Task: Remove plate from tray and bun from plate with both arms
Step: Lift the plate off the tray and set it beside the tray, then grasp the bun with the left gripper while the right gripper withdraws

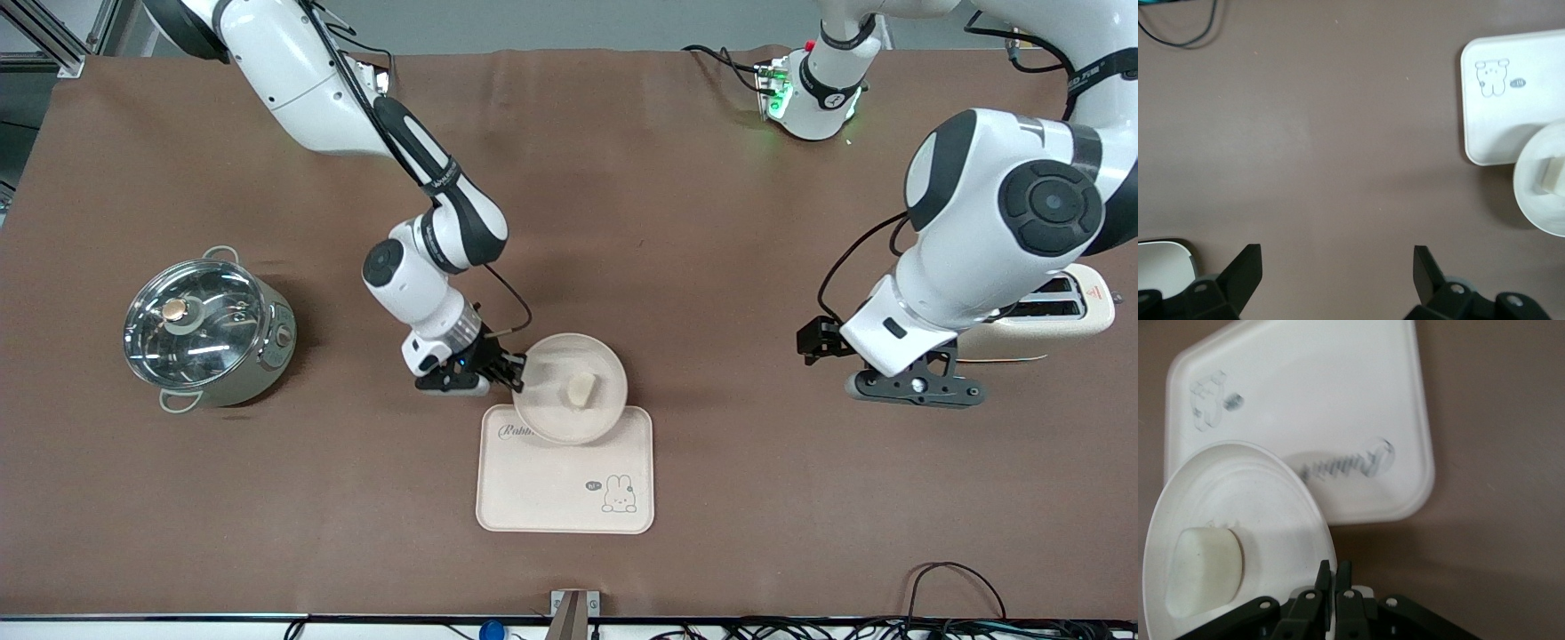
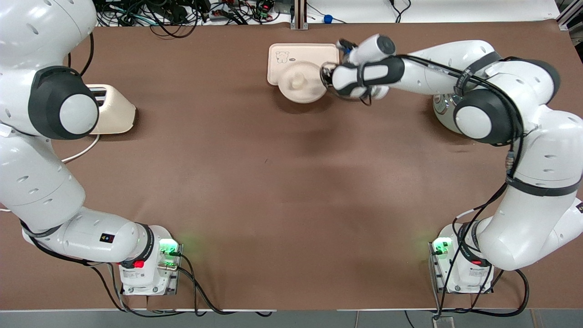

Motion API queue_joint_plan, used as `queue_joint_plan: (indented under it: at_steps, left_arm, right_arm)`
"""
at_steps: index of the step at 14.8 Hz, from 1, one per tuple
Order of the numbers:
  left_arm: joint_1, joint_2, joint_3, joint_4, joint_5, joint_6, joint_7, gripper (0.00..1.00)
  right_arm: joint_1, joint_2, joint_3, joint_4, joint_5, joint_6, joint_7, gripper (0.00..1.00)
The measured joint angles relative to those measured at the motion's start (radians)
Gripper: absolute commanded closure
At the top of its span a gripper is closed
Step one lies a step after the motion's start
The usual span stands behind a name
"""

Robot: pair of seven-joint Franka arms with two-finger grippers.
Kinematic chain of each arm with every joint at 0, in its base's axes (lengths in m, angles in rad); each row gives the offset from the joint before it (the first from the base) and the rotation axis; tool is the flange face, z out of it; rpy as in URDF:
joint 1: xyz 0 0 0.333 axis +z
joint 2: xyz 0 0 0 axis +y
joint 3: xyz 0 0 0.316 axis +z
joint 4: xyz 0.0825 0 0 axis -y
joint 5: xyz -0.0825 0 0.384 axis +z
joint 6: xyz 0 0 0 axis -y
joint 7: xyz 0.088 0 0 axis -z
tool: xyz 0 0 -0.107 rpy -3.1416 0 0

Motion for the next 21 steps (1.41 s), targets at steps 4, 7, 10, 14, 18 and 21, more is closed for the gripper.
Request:
queue_joint_plan:
  at_steps: [4, 7, 10, 14, 18, 21]
  left_arm:
    - [-0.022, 0.000, -0.080, -0.055, 0.000, 0.003, -0.216, 0.00]
    - [-0.041, 0.001, -0.141, -0.113, 0.000, 0.058, -0.342, 0.00]
    - [-0.098, 0.014, -0.153, -0.171, 0.000, 0.120, -0.475, 0.00]
    - [-0.194, 0.083, -0.153, -0.194, 0.000, 0.219, -0.690, 0.00]
    - [-0.246, 0.168, -0.154, -0.199, 0.000, 0.367, -0.810, 0.03]
    - [-0.269, 0.243, -0.154, -0.202, 0.000, 0.478, -0.839, 0.02]
  right_arm:
    - [-0.001, -0.021, 0.057, -0.140, 0.000, 0.152, -0.002, 1.00]
    - [-0.002, -0.021, 0.070, -0.147, 0.000, 0.158, -0.003, 1.00]
    - [-0.002, -0.021, 0.092, -0.157, 0.002, 0.172, -0.003, 0.79]
    - [-0.003, -0.021, 0.101, -0.162, 0.031, 0.173, -0.001, 0.00]
    - [-0.006, -0.040, 0.101, -0.162, 0.039, 0.173, 0.001, 0.00]
    - [-0.025, -0.099, 0.098, -0.154, 0.042, 0.102, 0.005, 0.00]
